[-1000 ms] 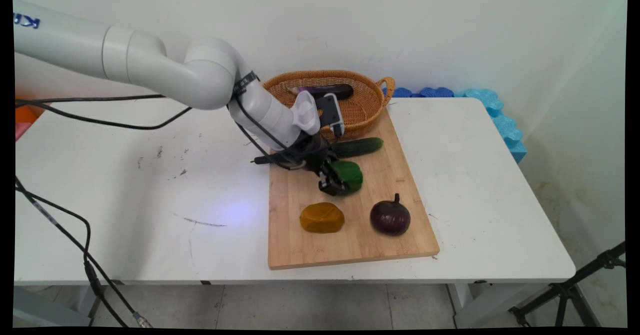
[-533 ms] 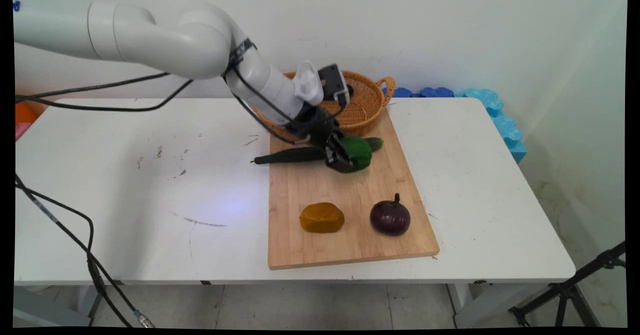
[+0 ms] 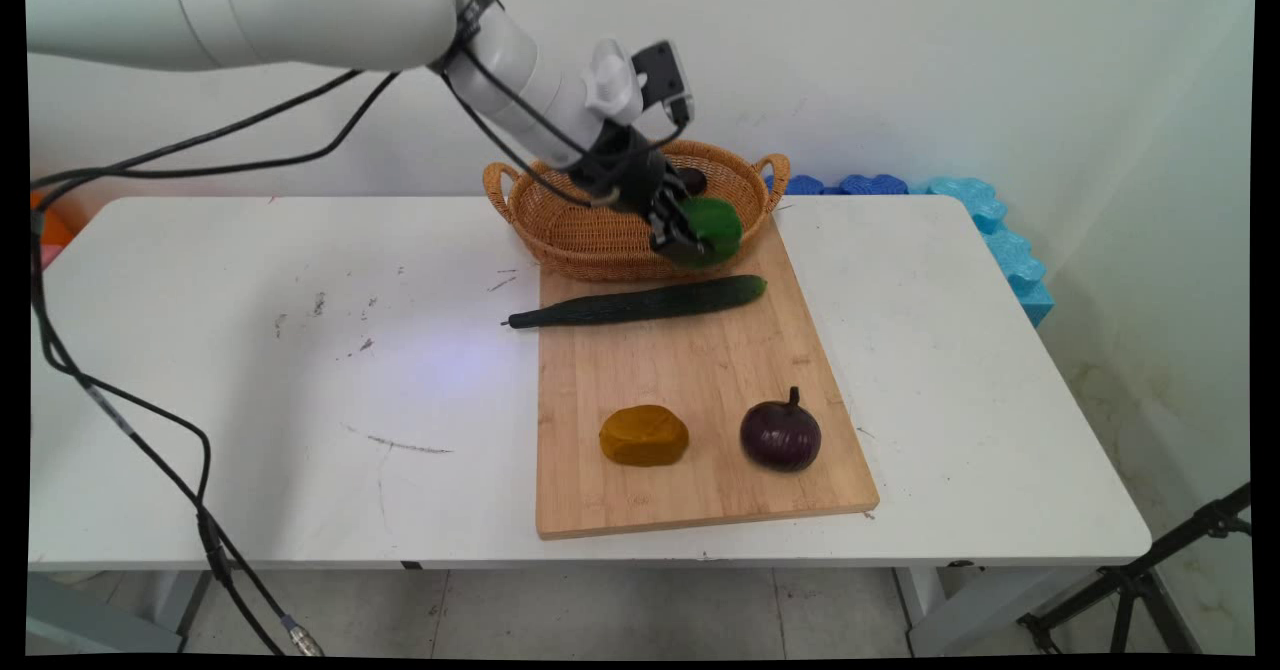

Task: Place the picked object in the vegetable basket

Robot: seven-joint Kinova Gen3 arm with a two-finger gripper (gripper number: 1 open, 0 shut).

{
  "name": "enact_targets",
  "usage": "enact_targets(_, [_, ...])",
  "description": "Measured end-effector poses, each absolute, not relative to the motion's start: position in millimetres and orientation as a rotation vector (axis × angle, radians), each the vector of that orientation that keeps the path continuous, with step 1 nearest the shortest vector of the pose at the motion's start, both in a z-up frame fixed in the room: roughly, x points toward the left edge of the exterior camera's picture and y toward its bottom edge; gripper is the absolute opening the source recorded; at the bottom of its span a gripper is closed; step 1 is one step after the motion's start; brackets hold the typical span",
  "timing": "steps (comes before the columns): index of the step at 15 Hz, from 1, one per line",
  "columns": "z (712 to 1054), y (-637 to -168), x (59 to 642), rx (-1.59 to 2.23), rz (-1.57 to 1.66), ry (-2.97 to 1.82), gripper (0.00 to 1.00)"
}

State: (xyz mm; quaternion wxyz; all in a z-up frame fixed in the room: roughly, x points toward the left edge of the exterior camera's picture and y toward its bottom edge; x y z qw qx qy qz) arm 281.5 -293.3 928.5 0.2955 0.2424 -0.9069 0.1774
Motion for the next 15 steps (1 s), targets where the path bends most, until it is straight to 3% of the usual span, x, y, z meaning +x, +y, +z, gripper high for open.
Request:
enact_targets(6, [929, -346, 301, 0.653, 0.563, -2.436, 0.00])
enact_targets(15, [891, -408, 310, 0.674, 0.607, -2.479, 0.00])
